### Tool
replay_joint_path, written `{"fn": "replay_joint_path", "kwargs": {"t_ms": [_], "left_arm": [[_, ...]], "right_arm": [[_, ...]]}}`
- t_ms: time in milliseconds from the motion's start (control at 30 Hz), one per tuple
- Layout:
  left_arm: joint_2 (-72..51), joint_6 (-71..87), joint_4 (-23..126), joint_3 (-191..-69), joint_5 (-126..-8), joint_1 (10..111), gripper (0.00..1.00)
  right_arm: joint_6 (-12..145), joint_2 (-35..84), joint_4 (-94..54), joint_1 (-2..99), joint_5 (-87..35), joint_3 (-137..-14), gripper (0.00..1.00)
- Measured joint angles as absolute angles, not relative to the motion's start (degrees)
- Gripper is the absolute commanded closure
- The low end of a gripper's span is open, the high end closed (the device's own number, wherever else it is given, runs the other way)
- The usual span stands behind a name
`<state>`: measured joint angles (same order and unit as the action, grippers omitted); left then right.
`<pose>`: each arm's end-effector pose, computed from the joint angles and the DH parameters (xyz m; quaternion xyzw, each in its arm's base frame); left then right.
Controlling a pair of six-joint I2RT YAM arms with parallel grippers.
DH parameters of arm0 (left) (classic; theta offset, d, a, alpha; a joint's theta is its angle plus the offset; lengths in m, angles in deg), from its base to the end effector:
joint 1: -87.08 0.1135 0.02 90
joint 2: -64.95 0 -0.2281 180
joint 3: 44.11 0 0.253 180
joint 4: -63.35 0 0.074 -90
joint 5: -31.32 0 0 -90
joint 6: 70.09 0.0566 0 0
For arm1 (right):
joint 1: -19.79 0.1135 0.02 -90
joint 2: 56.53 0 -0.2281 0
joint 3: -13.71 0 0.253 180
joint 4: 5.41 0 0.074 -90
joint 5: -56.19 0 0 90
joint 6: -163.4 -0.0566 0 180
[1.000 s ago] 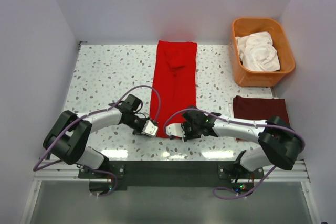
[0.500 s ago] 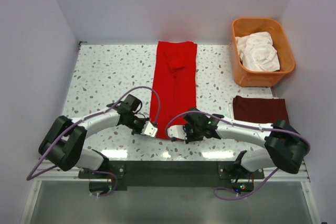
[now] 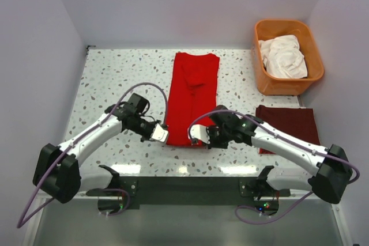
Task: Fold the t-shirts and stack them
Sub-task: Fold the tshirt
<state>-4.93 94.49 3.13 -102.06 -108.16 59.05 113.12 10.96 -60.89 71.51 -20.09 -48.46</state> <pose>0.1766 -0.1428 0.1699 0.7409 0.5102 -0.3241 0.2928 0.1428 0.2026 0.1882 -0.7089 0.6492 0.1411 0.2368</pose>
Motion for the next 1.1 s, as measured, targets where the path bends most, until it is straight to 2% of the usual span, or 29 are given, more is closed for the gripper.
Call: {"fn": "replay_joint_path", "kwargs": {"t_ms": [233,500,1100], "left_arm": [[-17.8,94.6,4.3,-113.0,-109.4,65.9,1.00],[-30.5,96.9,5.8,-123.6,-109.1,68.1,1.00],[-59.2,99.0,4.7,-155.8,-108.6,71.7,1.00]], "right_arm": [[119.8,19.3,-62.6,61.6,-17.6,-56.3,1.00],[128.8,32.8,-64.2,52.3,-15.8,-67.6,1.00],[140.8,60.2,-71.2,41.5,-13.2,-97.3,1.00]]}}
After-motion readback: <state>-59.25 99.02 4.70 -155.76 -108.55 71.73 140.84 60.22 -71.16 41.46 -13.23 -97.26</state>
